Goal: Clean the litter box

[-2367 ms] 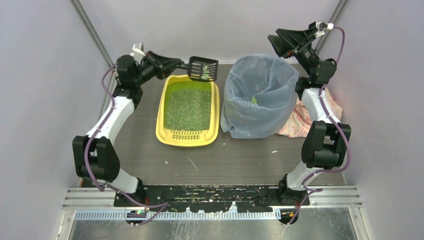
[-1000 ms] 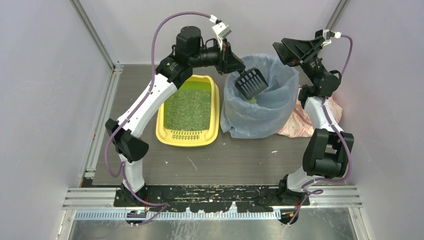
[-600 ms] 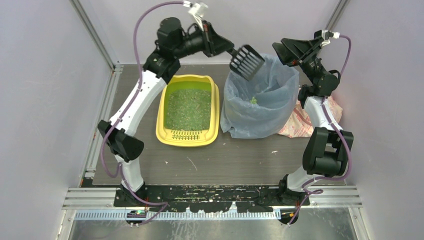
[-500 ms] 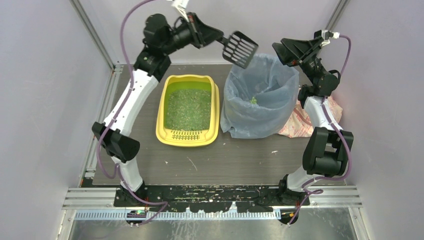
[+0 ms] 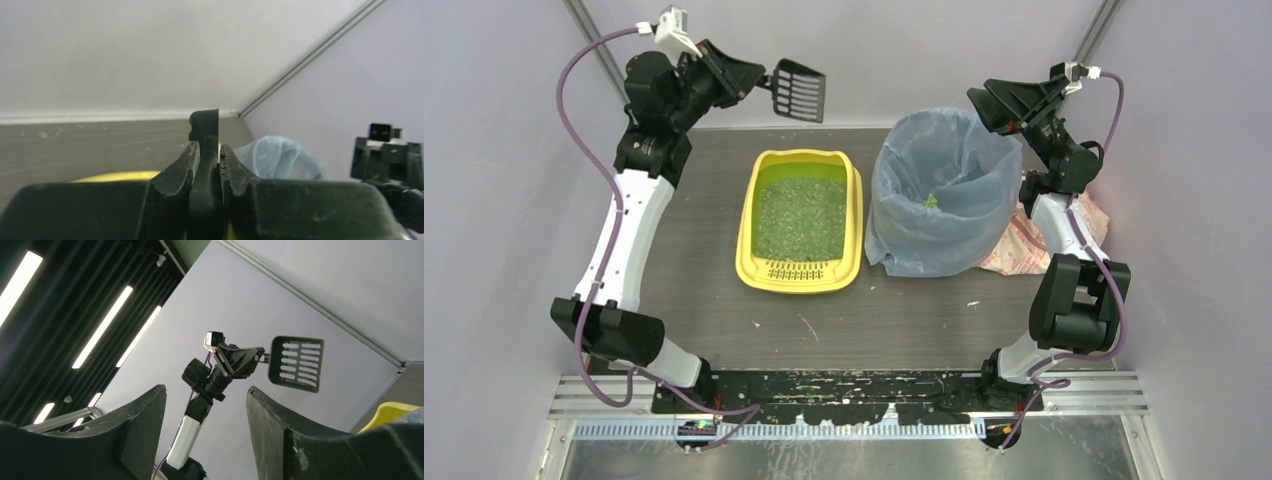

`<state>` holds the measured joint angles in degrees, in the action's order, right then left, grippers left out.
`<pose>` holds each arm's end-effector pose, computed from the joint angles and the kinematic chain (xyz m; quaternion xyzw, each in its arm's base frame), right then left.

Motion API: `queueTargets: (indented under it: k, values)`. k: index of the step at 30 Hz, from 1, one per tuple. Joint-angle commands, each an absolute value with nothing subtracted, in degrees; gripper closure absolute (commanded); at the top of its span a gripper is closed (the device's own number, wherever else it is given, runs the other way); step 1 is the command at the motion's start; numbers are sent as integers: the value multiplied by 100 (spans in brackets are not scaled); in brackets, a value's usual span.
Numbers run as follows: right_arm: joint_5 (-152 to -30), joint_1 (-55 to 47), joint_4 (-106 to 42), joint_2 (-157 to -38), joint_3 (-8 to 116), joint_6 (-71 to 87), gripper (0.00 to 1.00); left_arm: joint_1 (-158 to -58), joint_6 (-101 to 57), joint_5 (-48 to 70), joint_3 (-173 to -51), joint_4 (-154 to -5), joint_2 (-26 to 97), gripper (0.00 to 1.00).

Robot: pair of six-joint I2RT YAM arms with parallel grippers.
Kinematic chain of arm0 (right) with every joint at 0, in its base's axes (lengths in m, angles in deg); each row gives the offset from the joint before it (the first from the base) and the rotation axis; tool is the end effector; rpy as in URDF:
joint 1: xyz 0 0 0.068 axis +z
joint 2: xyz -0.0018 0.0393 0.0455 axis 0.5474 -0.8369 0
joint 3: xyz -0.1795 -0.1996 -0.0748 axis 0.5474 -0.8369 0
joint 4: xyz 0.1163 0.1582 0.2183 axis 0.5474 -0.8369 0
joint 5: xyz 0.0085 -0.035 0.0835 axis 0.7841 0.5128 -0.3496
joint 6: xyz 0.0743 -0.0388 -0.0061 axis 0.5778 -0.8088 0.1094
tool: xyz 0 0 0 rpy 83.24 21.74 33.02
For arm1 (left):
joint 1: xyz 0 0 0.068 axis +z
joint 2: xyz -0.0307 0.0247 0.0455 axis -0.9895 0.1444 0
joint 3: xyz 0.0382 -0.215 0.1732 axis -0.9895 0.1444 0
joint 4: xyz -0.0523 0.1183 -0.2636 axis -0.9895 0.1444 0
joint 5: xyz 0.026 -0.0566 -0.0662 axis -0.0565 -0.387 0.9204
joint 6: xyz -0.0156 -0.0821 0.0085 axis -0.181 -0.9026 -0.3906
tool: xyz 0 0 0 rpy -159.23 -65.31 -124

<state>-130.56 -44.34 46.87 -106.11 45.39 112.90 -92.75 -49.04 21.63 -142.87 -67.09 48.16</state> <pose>0.3739 -0.0187 0.4323 0.0539 0.4657 0.7484 0.4691 0.3955 -0.1015 0.5263 -0.0419 0.6771 -0.4054 0.6127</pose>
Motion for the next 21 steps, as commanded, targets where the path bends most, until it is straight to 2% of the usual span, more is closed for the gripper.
queueTargets:
  k: [1,10,21]
  values:
    - [-13067,-4443,5013,-10589,4622,11289,35,-9304,-4415,1655,-13770,-5853,4523,100]
    - [-13093,-4443,5014,-10529,4498,11274,35,-9314,-4300,1329,-11806,-6346,4413,100]
    - [-13129,-4444,5013,-10572,4539,11265,35,-9324,-3869,1089,-11503,-6304,5035,100]
